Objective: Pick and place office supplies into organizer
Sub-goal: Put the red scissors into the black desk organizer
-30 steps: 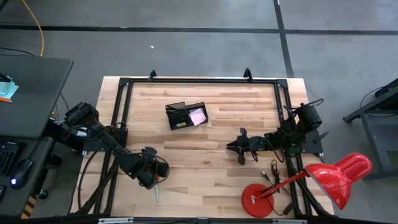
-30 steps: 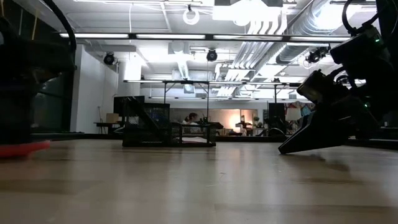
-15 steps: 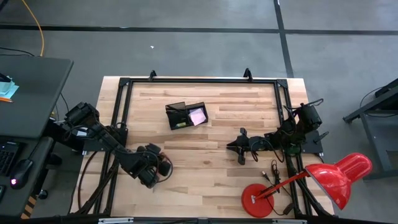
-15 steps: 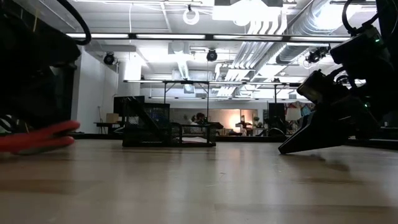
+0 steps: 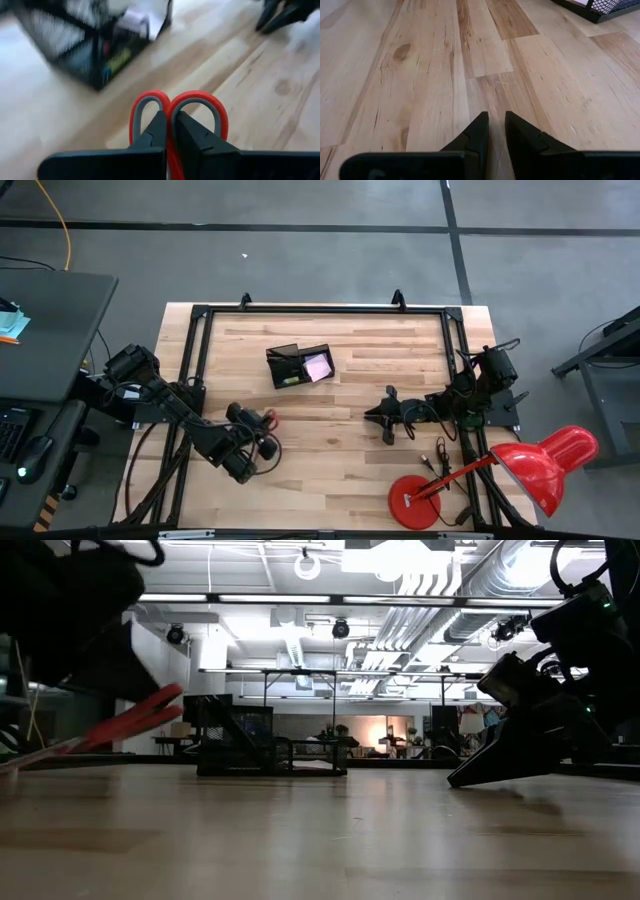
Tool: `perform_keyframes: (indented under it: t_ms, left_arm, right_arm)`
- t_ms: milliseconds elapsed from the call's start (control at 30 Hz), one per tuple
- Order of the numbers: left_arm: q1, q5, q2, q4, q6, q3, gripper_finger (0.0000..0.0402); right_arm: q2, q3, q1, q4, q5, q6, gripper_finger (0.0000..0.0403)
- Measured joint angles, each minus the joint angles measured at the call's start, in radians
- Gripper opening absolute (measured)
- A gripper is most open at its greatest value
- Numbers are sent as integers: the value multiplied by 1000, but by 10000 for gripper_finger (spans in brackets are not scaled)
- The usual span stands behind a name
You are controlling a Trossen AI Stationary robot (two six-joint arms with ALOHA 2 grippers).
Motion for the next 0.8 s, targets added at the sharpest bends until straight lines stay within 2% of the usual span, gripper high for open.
perform_keyframes:
  t_ms: [100,267,400,633,800]
  left_arm:
    - [0,-74,-1,45,107,0,4]
    - [0,-173,-20,29,76,0,3]
    - [1,-273,-66,22,116,1,2]
    - [0,-315,-223,34,396,1,2]
    - [22,-326,-352,38,534,1,4]
  right_arm:
    - [0,0,0,0,0,0,58]
    - [0,0,0,0,0,0,58]
    - [0,0,0,0,0,0,58]
    - [0,-1,0,0,0,0,58]
    - [0,-1,0,0,0,0,58]
